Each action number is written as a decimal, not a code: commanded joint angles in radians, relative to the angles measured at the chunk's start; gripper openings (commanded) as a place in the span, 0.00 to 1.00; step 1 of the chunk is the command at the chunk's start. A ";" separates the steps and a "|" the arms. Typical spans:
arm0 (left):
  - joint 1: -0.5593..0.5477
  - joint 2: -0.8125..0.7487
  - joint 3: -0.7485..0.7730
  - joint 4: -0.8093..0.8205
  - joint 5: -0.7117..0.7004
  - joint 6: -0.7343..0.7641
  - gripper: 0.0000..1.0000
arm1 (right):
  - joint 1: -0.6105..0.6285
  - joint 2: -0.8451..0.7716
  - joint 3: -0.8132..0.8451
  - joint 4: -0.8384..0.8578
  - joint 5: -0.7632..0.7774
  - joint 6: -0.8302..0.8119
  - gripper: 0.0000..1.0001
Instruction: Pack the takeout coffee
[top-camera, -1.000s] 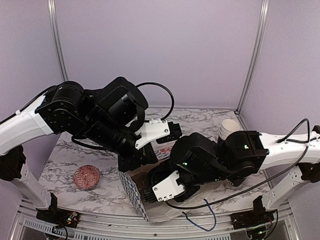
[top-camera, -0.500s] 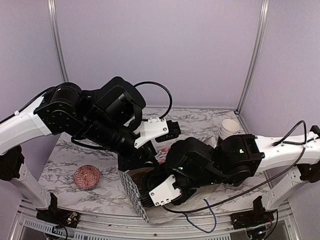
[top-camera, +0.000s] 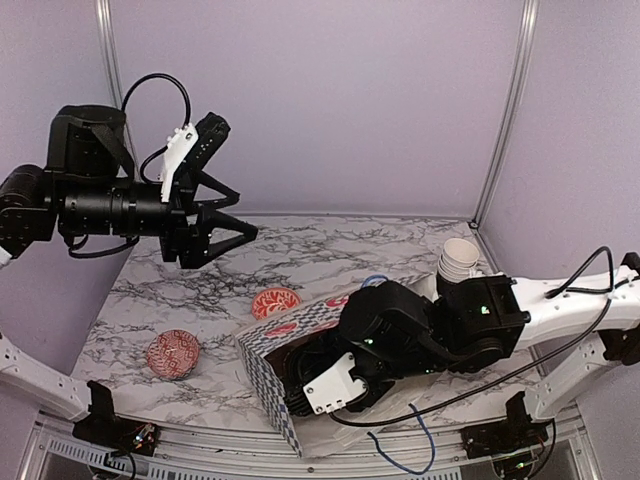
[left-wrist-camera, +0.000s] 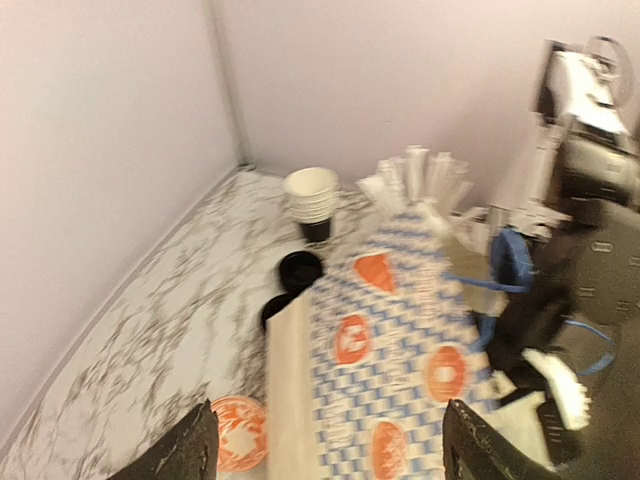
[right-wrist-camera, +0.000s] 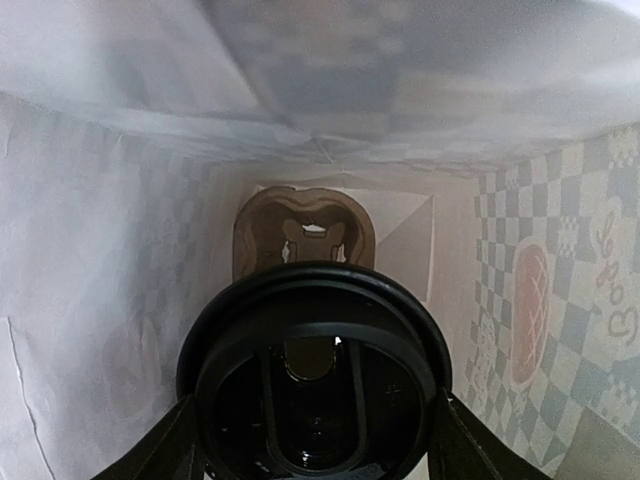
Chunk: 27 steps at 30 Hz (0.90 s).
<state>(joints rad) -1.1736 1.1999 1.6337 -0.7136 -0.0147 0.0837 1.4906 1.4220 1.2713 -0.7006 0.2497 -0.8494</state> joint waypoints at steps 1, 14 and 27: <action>0.207 0.051 -0.158 0.092 -0.098 -0.110 0.77 | 0.013 -0.057 -0.032 0.060 0.007 -0.006 0.42; 0.425 0.338 -0.316 0.119 0.152 -0.177 0.67 | 0.016 -0.137 -0.183 0.197 0.015 -0.092 0.42; 0.427 0.440 -0.360 0.119 0.322 -0.147 0.63 | 0.013 -0.109 -0.248 0.344 0.025 -0.154 0.42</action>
<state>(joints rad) -0.7513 1.6222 1.2919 -0.6037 0.2367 -0.0818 1.4998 1.3052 1.0454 -0.4587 0.2451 -0.9733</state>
